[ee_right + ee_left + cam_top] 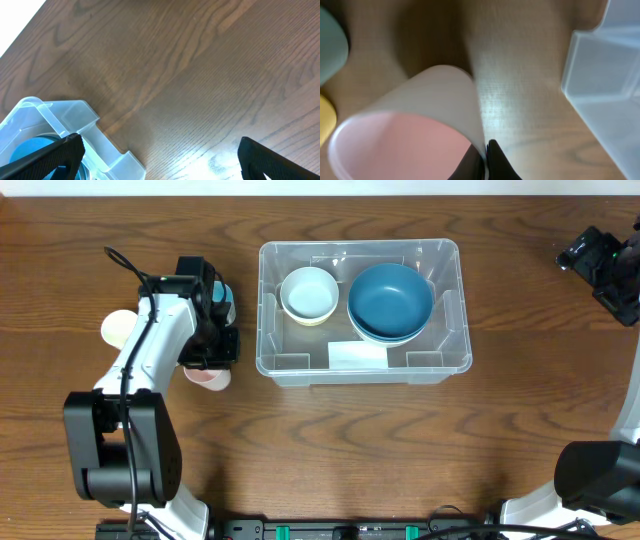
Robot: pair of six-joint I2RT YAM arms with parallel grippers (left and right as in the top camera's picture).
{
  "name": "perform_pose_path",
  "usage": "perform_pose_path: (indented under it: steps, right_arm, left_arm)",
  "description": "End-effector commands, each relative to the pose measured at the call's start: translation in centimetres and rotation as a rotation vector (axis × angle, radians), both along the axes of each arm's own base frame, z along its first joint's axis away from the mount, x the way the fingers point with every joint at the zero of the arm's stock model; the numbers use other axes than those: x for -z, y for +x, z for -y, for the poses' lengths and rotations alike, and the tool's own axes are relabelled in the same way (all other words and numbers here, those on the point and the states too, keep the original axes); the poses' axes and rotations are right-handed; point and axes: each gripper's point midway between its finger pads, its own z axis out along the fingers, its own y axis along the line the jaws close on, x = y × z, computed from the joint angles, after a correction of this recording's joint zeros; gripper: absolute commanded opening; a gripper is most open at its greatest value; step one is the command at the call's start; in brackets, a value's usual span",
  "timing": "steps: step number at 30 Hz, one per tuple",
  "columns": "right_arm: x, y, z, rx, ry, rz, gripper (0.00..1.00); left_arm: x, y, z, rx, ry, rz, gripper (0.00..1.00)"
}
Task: Pack container
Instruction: 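Carry the pink cup with the left gripper into the bin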
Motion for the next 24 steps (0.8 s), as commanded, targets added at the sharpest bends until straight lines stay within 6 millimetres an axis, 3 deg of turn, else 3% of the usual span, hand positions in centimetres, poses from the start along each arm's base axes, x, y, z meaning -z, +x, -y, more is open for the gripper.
perform_pose_path:
  steps: [1, 8, 14, 18, 24]
  right_arm:
    - [-1.0, -0.2, 0.2, 0.016, -0.008, 0.026, 0.99]
    - [-1.0, -0.2, 0.2, 0.016, -0.008, 0.026, 0.99]
    - [-1.0, -0.2, 0.2, 0.016, -0.008, 0.026, 0.99]
    - [-1.0, -0.2, 0.2, 0.016, -0.008, 0.026, 0.99]
    - [-1.0, -0.2, 0.2, 0.016, -0.008, 0.026, 0.99]
  left_arm:
    - [-4.6, 1.0, 0.0, -0.015, -0.010, 0.108, 0.06]
    - [-12.9, -0.3, 1.1, -0.001, -0.034, 0.320, 0.06]
    - [-17.7, -1.9, 4.1, 0.100, -0.072, 0.509, 0.06]
    - [-19.2, -2.4, 7.8, 0.220, -0.117, 0.583, 0.06]
    - [-19.4, -2.3, 14.2, 0.397, -0.189, 0.637, 0.06]
